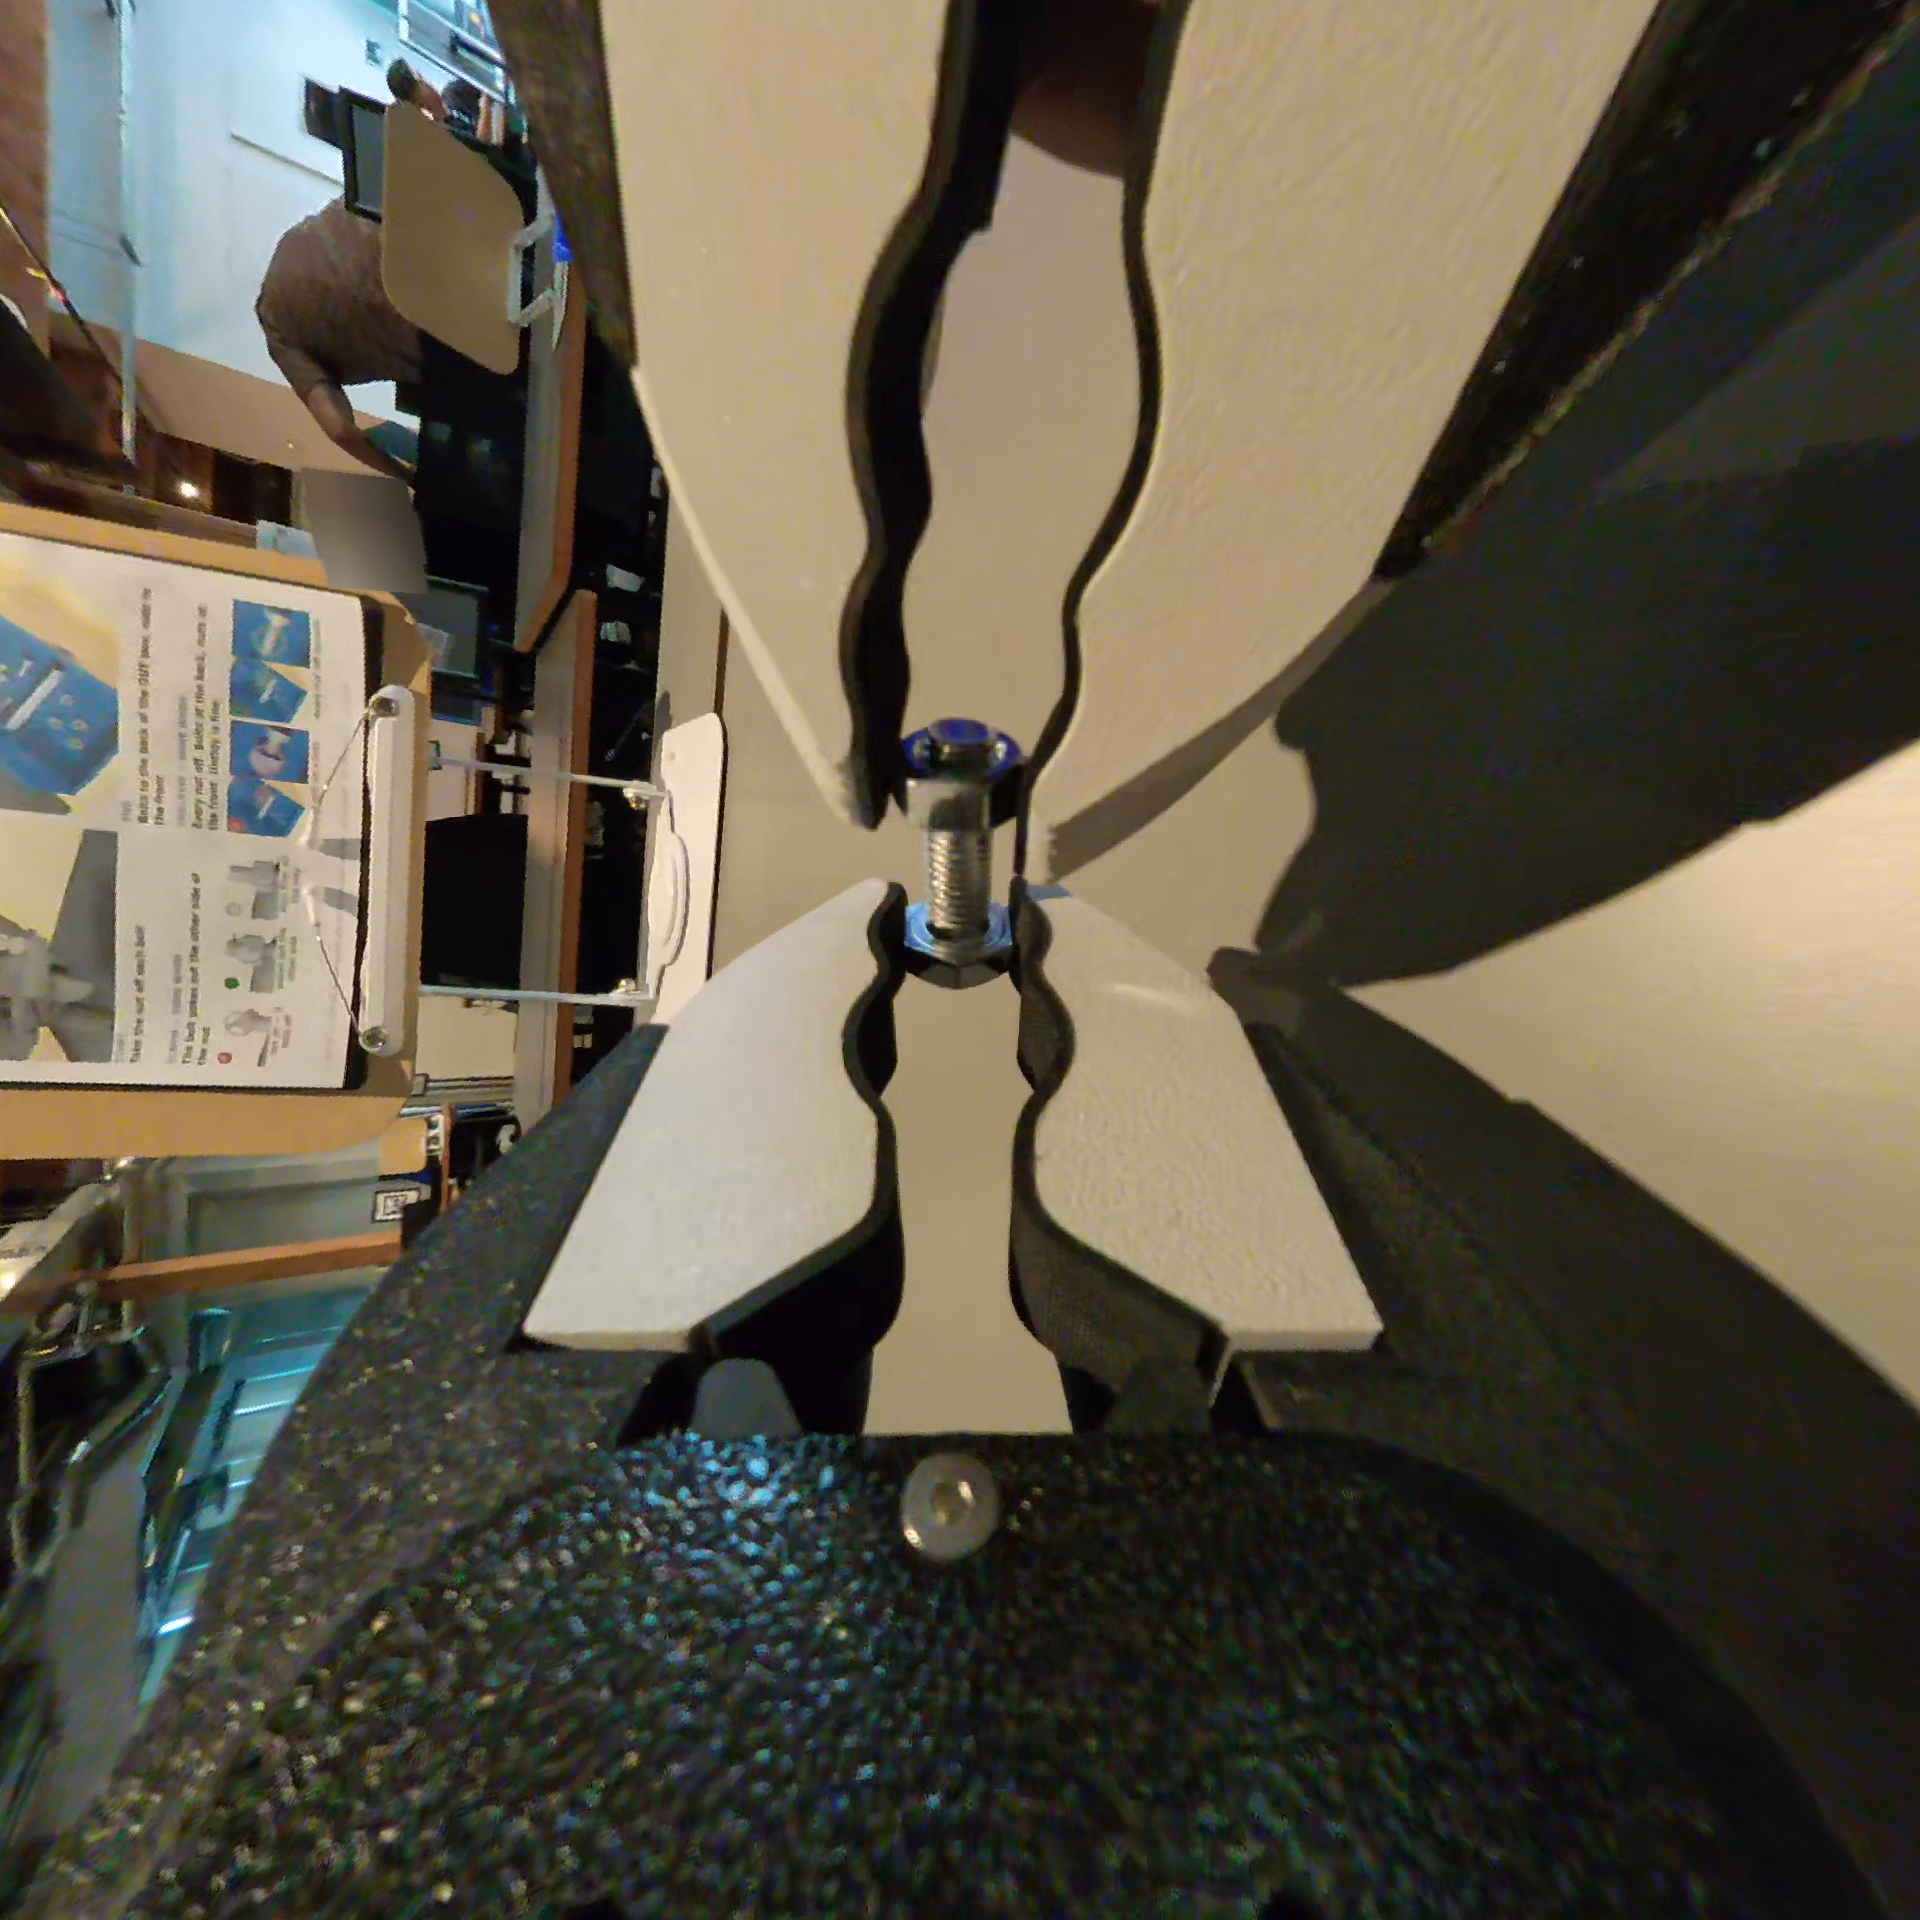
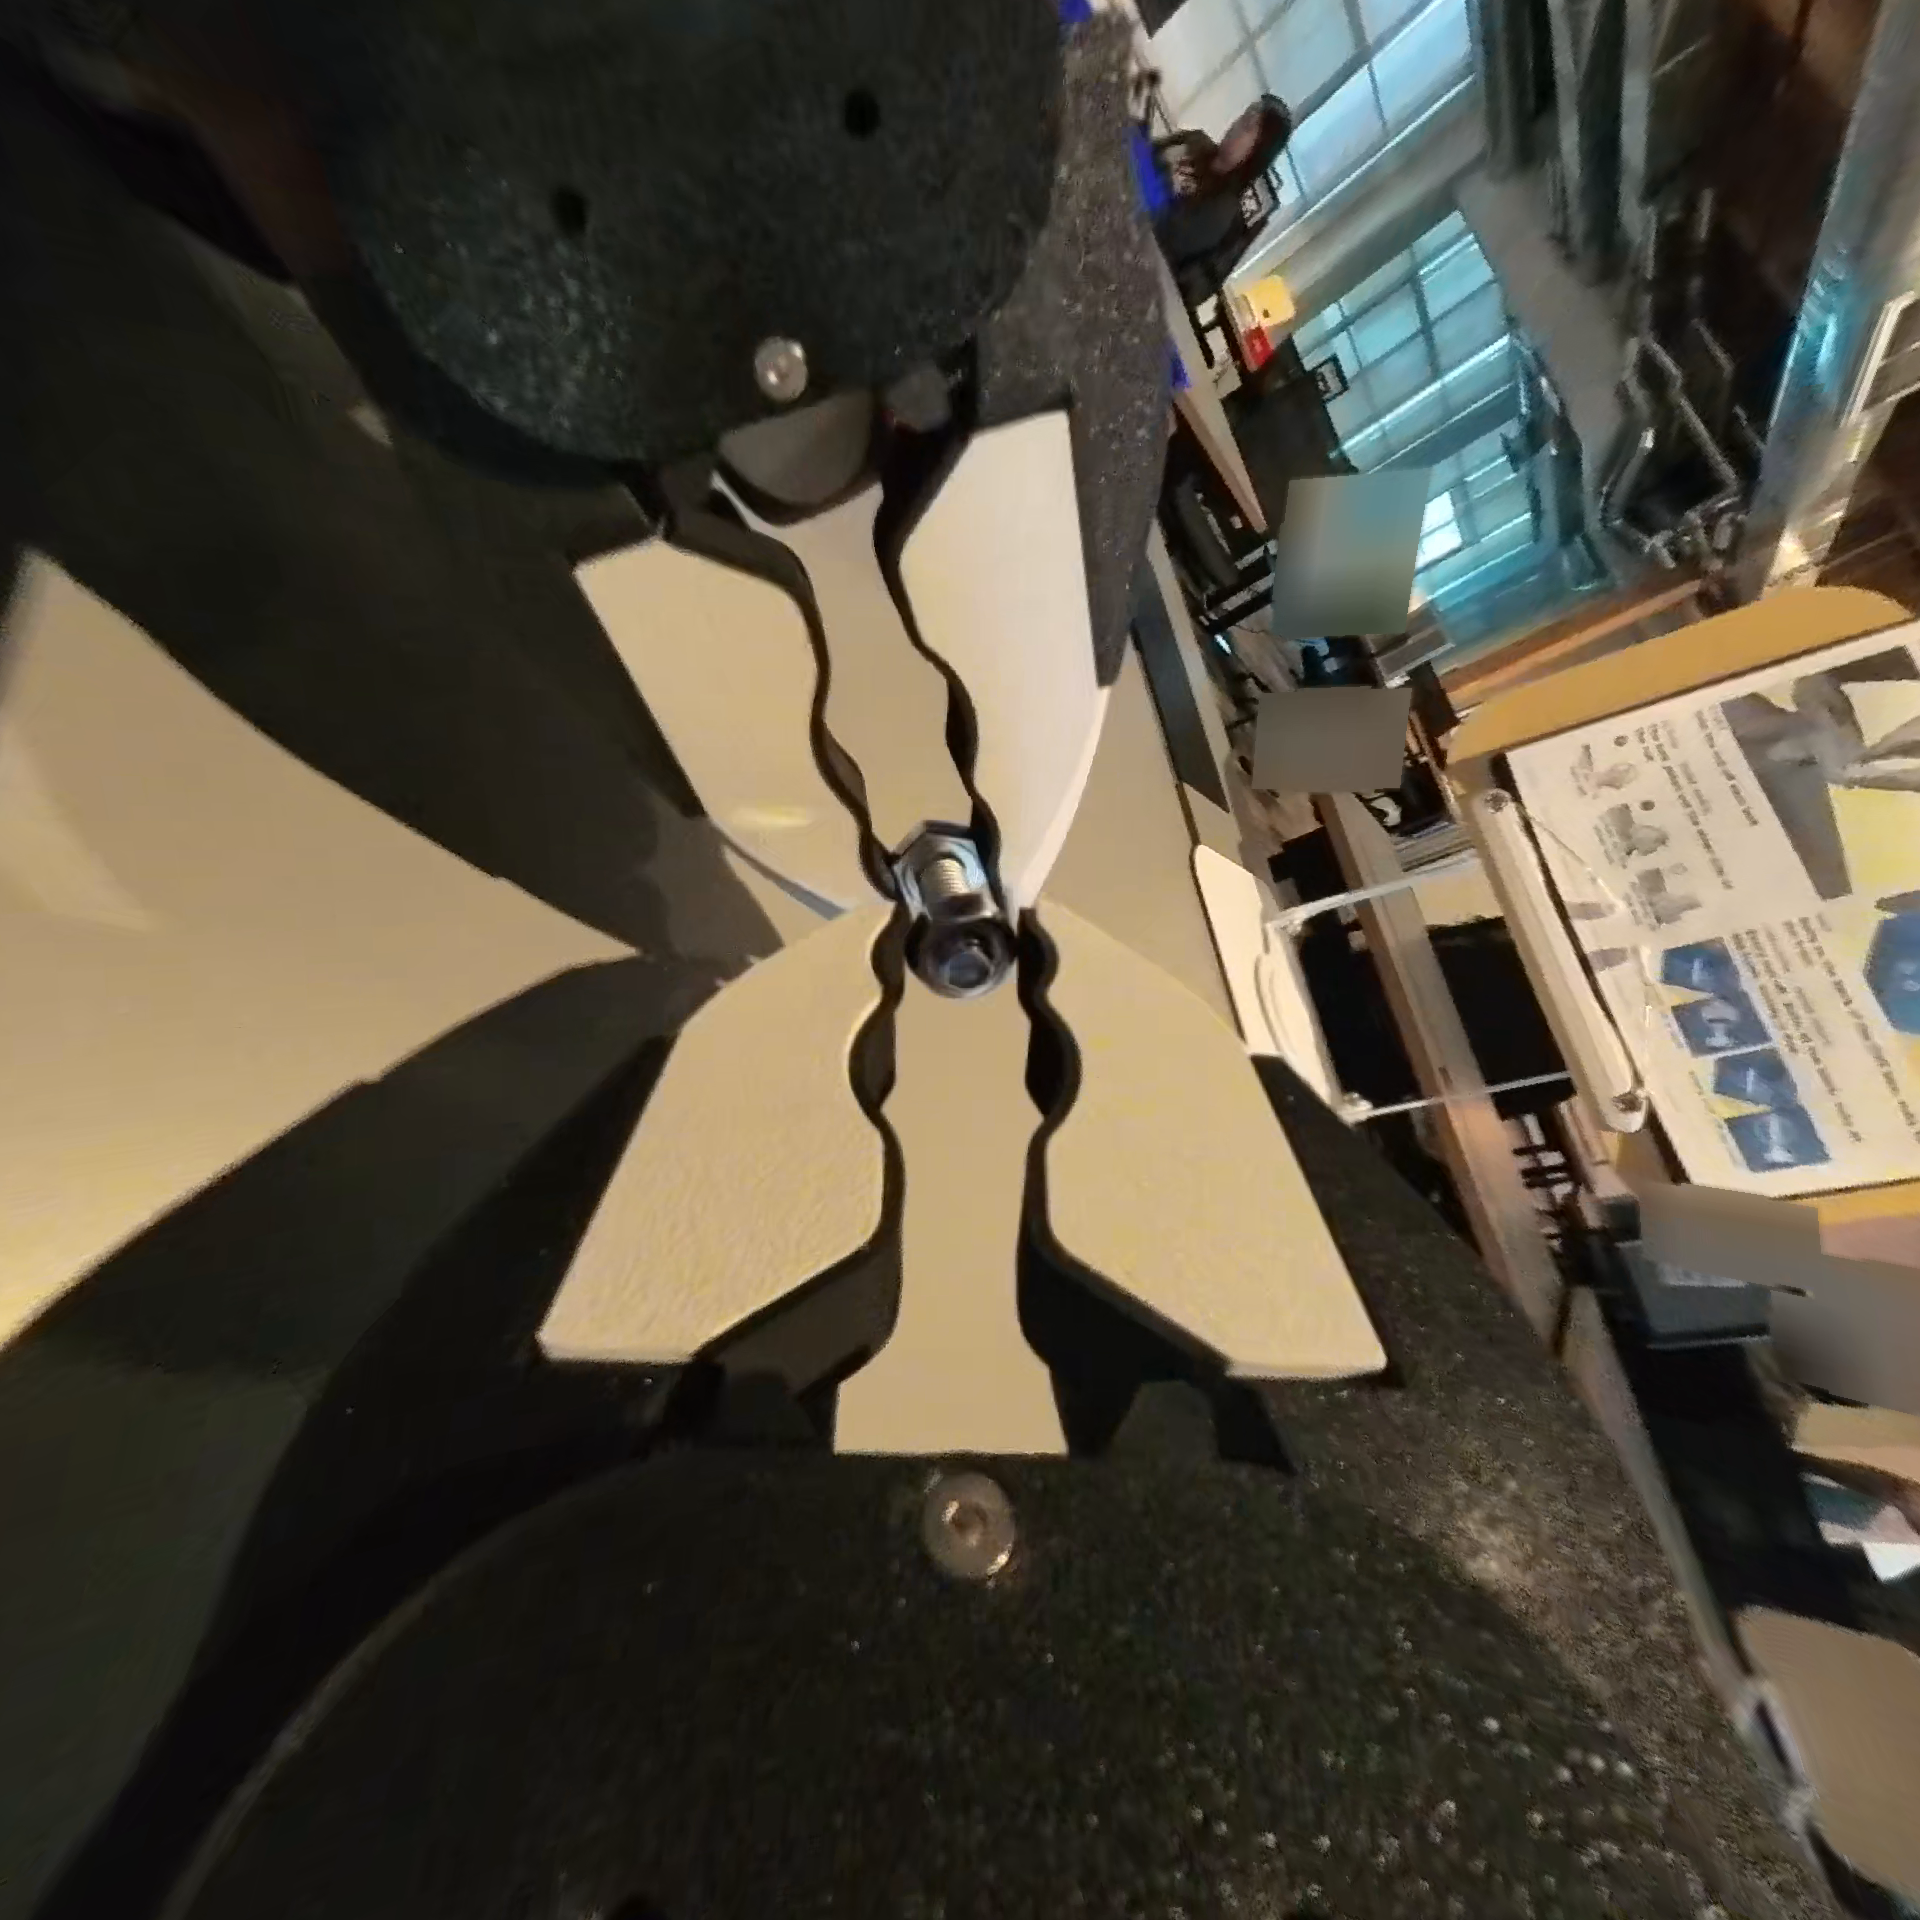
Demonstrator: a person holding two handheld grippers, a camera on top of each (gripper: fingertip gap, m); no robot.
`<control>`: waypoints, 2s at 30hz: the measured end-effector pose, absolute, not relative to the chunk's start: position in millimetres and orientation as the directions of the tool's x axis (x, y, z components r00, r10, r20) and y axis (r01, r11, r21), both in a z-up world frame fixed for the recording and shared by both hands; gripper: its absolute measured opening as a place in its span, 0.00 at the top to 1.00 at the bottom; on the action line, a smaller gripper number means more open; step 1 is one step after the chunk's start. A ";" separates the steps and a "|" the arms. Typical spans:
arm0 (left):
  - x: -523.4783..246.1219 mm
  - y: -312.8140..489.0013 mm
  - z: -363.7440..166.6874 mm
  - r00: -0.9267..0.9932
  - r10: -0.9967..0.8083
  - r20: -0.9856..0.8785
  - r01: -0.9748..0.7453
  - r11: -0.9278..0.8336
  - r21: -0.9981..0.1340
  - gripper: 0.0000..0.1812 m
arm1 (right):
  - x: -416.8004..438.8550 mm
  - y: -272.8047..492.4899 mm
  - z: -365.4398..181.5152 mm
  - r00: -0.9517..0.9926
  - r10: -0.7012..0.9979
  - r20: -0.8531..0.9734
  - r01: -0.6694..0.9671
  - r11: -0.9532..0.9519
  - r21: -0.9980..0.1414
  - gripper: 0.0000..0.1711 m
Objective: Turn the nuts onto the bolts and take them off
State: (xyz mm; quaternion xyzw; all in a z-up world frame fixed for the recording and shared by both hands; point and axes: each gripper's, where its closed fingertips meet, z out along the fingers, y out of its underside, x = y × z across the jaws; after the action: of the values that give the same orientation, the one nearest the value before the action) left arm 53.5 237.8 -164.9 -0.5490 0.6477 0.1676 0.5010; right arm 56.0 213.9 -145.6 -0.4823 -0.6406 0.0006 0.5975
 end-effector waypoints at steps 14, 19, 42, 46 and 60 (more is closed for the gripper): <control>43.8 247.7 -157.5 0.134 -0.478 -0.868 -0.909 0.290 -0.300 0.90 | 54.2 220.6 -133.2 0.298 0.904 -0.306 0.078 -0.343 -0.936 0.83; 43.4 247.4 -159.7 0.171 -0.536 -0.826 -0.889 0.278 -0.365 0.90 | 63.1 223.9 -130.6 0.362 0.906 0.221 0.338 0.093 -0.937 0.72; 41.6 248.4 -153.0 0.078 -0.404 -0.911 -0.930 0.300 -0.213 0.90 | 53.5 218.3 -146.2 0.319 0.919 -0.230 0.217 -0.307 -0.927 0.89; 41.6 248.8 -155.9 0.125 -0.459 -0.880 -0.917 0.284 -0.279 0.90 | 59.9 222.2 -137.4 0.274 0.933 -0.233 0.154 -0.282 -0.947 0.78; 54.6 236.4 -161.2 0.113 -0.536 -0.837 -0.871 0.351 -0.343 0.90 | 63.0 217.6 -146.2 0.083 0.470 0.879 0.682 0.616 -0.394 0.82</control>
State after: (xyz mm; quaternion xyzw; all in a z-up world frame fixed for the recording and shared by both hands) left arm 54.6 236.4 -161.2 -0.5453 0.6452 0.1648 0.5092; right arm 63.0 217.6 -146.2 -0.4293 -0.6711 -0.0886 0.5978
